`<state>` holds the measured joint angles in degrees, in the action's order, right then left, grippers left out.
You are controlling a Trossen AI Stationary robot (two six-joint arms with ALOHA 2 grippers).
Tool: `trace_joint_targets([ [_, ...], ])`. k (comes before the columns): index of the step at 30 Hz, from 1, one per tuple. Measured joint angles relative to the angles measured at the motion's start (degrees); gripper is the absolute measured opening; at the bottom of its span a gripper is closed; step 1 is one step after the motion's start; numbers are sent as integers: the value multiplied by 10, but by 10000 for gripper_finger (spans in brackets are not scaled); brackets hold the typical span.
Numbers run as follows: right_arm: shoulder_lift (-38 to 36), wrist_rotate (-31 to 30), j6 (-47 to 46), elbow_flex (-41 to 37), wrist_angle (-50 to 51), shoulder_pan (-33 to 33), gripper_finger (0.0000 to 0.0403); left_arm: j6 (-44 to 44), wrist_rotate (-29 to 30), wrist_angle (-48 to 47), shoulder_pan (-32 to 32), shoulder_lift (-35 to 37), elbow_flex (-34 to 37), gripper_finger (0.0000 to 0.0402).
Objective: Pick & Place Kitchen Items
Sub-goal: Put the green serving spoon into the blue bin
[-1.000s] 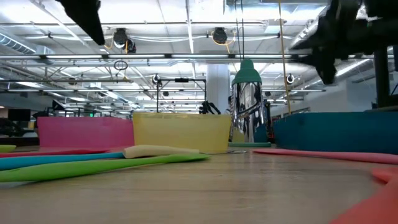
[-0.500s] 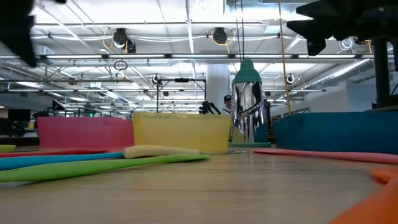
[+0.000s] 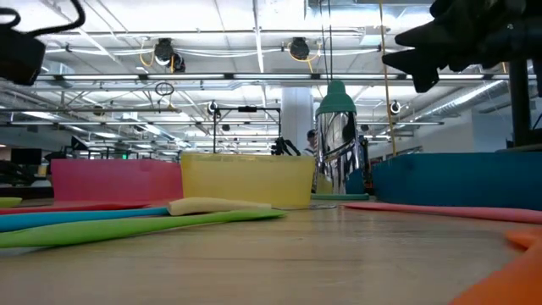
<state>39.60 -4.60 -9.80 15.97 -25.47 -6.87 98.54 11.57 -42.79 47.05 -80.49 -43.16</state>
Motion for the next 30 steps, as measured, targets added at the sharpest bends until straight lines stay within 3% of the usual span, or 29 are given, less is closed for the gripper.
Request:
trace_joint_targets([
  [6,21,0,8,0,0,0,195,73,-12,9,0,0,18,176],
  [13,35,0,20,0,0,0,195,100,-12,11,0,-15,19,177],
  [23,36,0,20,0,0,0,193,134,-35,11,0,-92,15,175],
  [26,36,0,20,0,0,0,192,141,-21,11,1,-96,15,150],
  [30,36,0,20,0,0,0,192,144,-4,7,1,-94,16,74],
])
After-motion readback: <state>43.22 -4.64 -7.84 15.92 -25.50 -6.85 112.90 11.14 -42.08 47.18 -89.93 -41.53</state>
